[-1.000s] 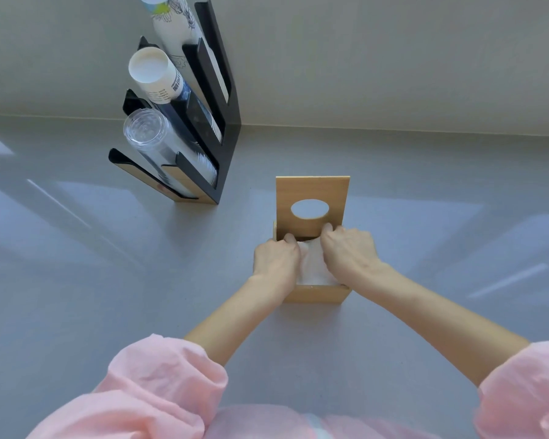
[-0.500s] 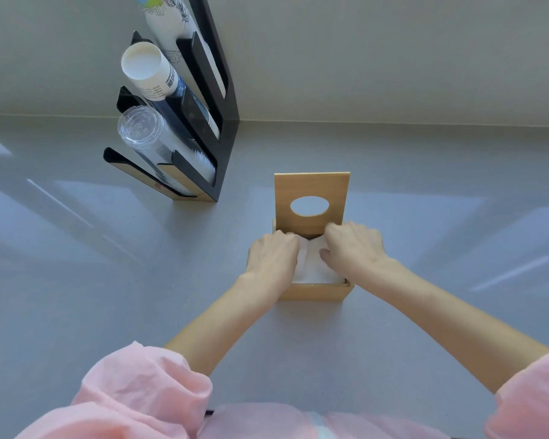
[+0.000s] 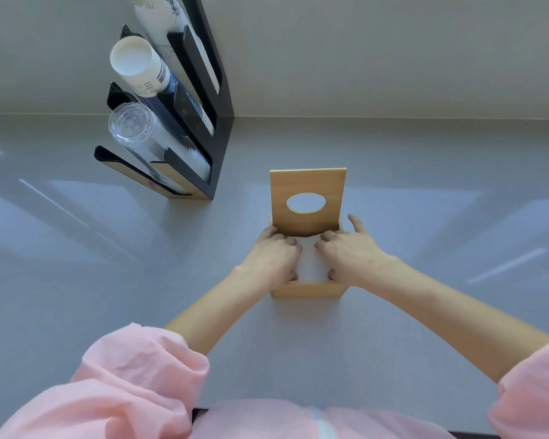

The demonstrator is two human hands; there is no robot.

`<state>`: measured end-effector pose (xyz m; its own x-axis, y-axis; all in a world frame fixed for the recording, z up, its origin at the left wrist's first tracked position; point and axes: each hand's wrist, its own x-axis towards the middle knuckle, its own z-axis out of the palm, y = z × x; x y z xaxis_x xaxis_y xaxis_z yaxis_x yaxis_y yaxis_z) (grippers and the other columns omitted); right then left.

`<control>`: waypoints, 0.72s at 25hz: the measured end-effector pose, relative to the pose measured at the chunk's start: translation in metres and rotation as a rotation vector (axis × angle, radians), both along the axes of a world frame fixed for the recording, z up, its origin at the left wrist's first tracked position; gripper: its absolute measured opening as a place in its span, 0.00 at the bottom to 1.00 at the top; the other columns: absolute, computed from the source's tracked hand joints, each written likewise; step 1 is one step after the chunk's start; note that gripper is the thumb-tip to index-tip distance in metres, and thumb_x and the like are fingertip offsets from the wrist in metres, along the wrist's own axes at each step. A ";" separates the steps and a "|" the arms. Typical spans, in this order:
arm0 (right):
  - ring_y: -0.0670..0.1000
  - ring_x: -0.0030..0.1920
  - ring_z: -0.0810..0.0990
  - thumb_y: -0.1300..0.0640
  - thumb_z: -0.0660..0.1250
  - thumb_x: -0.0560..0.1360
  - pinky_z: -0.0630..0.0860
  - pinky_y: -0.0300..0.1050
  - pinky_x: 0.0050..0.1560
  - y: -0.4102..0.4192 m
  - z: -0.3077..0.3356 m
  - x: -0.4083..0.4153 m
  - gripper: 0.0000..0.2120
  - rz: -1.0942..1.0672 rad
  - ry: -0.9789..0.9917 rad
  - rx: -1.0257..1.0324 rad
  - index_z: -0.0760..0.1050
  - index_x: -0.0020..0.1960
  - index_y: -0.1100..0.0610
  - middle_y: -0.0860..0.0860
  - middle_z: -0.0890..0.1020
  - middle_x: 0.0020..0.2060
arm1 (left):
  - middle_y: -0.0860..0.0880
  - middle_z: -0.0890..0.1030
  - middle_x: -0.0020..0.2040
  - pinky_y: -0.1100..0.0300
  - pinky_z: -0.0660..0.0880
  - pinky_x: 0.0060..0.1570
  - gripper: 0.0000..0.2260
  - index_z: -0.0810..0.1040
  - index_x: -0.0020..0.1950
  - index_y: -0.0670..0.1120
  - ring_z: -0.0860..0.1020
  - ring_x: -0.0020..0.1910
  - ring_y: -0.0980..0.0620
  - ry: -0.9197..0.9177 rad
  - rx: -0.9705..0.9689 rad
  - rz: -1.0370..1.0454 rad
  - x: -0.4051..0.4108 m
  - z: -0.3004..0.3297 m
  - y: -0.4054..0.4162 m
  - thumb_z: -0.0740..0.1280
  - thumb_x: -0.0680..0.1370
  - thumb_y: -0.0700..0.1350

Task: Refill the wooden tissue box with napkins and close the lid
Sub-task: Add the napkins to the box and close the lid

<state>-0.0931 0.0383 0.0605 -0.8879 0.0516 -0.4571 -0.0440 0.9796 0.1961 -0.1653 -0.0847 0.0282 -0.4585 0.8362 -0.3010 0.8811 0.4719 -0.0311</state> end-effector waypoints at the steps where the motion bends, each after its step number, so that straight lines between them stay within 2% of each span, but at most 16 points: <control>1: 0.55 0.60 0.74 0.62 0.60 0.74 0.42 0.61 0.74 0.001 0.000 -0.001 0.16 0.018 -0.008 0.021 0.72 0.61 0.58 0.54 0.74 0.58 | 0.45 0.79 0.56 0.57 0.57 0.68 0.15 0.76 0.56 0.40 0.74 0.58 0.45 0.040 -0.005 -0.024 -0.002 -0.003 -0.001 0.67 0.72 0.45; 4: 0.55 0.59 0.75 0.61 0.60 0.74 0.43 0.61 0.74 0.000 -0.005 -0.005 0.18 0.040 -0.034 0.050 0.69 0.63 0.58 0.55 0.73 0.59 | 0.49 0.83 0.50 0.60 0.65 0.63 0.18 0.81 0.50 0.44 0.79 0.50 0.48 0.146 0.107 -0.066 -0.005 -0.002 0.000 0.74 0.63 0.50; 6: 0.55 0.60 0.74 0.62 0.61 0.73 0.44 0.61 0.74 0.001 -0.006 -0.005 0.19 0.024 -0.026 0.027 0.68 0.64 0.58 0.55 0.73 0.60 | 0.47 0.83 0.52 0.59 0.63 0.65 0.19 0.80 0.52 0.43 0.79 0.52 0.47 0.096 0.091 -0.074 -0.005 -0.004 0.000 0.74 0.64 0.48; 8: 0.55 0.60 0.73 0.63 0.61 0.73 0.47 0.60 0.74 0.004 -0.005 -0.002 0.20 0.025 -0.004 0.005 0.68 0.65 0.57 0.54 0.73 0.59 | 0.48 0.83 0.49 0.60 0.65 0.64 0.19 0.81 0.50 0.44 0.79 0.51 0.48 0.141 0.126 -0.072 -0.006 -0.002 -0.002 0.75 0.63 0.49; 11: 0.55 0.61 0.72 0.64 0.62 0.72 0.52 0.56 0.72 0.005 -0.005 0.002 0.18 0.056 0.049 -0.001 0.71 0.62 0.57 0.53 0.76 0.58 | 0.45 0.79 0.57 0.58 0.55 0.70 0.17 0.75 0.58 0.41 0.74 0.60 0.45 0.052 -0.020 -0.039 -0.007 0.000 -0.004 0.69 0.70 0.45; 13: 0.54 0.60 0.73 0.65 0.62 0.72 0.55 0.55 0.71 0.004 -0.007 0.003 0.16 0.055 0.041 -0.010 0.74 0.60 0.58 0.53 0.77 0.56 | 0.45 0.79 0.57 0.58 0.55 0.68 0.16 0.75 0.58 0.41 0.73 0.59 0.44 0.045 -0.058 -0.037 -0.006 0.002 -0.002 0.67 0.71 0.43; 16: 0.54 0.59 0.74 0.65 0.61 0.73 0.54 0.55 0.71 0.007 -0.012 0.001 0.16 0.024 0.063 -0.052 0.75 0.60 0.57 0.52 0.78 0.56 | 0.46 0.79 0.58 0.58 0.54 0.69 0.17 0.74 0.60 0.42 0.73 0.59 0.45 0.010 -0.024 -0.036 -0.006 0.003 -0.004 0.65 0.72 0.44; 18: 0.53 0.60 0.74 0.63 0.58 0.75 0.53 0.52 0.71 0.008 -0.015 0.005 0.15 -0.018 0.142 -0.133 0.74 0.61 0.56 0.52 0.78 0.56 | 0.47 0.76 0.64 0.59 0.51 0.71 0.19 0.71 0.66 0.44 0.71 0.64 0.47 -0.088 0.073 0.000 -0.005 0.004 -0.008 0.62 0.75 0.45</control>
<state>-0.0882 0.0458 0.0452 -0.9434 0.0153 -0.3312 -0.0078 0.9976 0.0683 -0.1706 -0.0928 0.0322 -0.4325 0.8574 -0.2789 0.8791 0.4697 0.0809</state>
